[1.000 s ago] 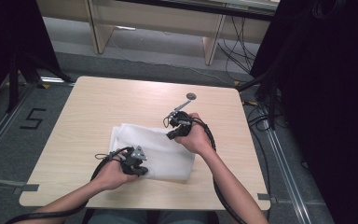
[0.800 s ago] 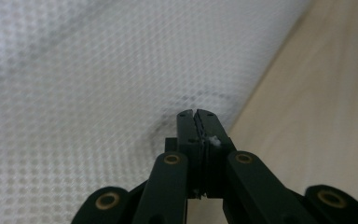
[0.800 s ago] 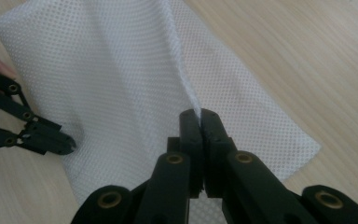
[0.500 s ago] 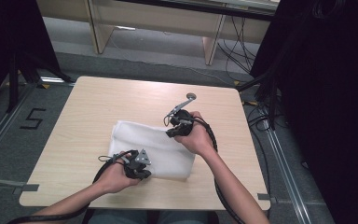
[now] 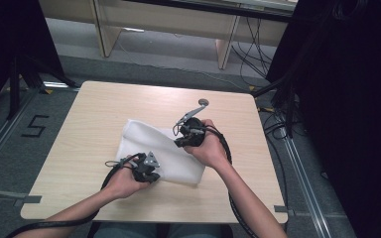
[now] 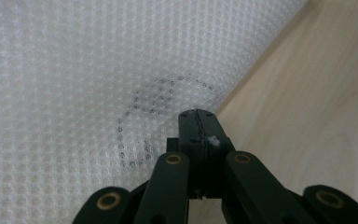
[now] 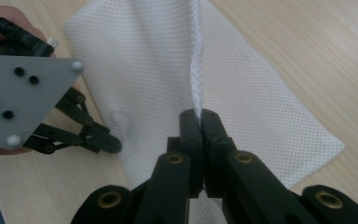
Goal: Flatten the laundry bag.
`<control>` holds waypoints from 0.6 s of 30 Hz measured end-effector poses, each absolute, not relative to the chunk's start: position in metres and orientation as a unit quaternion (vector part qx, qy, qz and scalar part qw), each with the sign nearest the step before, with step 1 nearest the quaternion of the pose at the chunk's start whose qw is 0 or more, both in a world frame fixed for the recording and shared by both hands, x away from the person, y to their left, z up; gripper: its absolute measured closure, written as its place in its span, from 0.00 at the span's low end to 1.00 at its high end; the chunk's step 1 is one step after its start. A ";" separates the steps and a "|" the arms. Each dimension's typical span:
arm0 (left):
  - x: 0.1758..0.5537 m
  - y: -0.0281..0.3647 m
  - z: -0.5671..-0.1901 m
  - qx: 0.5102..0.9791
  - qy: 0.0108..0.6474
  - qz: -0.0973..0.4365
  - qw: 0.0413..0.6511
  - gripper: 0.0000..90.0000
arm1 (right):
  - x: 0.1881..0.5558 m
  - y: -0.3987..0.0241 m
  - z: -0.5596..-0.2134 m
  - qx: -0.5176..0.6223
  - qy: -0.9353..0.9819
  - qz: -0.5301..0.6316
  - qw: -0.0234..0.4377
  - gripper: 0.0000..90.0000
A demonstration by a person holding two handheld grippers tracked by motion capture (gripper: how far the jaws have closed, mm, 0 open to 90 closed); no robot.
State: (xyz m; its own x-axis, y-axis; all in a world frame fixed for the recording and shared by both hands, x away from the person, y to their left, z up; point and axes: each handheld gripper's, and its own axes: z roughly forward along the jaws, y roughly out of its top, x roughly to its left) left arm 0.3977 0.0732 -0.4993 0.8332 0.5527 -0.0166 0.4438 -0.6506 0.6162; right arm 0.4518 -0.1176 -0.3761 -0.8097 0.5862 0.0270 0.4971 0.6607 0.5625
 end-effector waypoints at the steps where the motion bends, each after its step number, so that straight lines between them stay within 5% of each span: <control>1: 0.400 0.075 -0.498 0.910 0.265 0.089 0.307 0.99 | 0.451 -0.118 -0.375 0.295 0.908 0.285 0.082 1.00; 18: 0.376 0.115 -0.474 0.882 0.289 0.085 0.362 0.90 | 0.437 -0.116 -0.376 0.265 0.907 0.310 0.107 1.00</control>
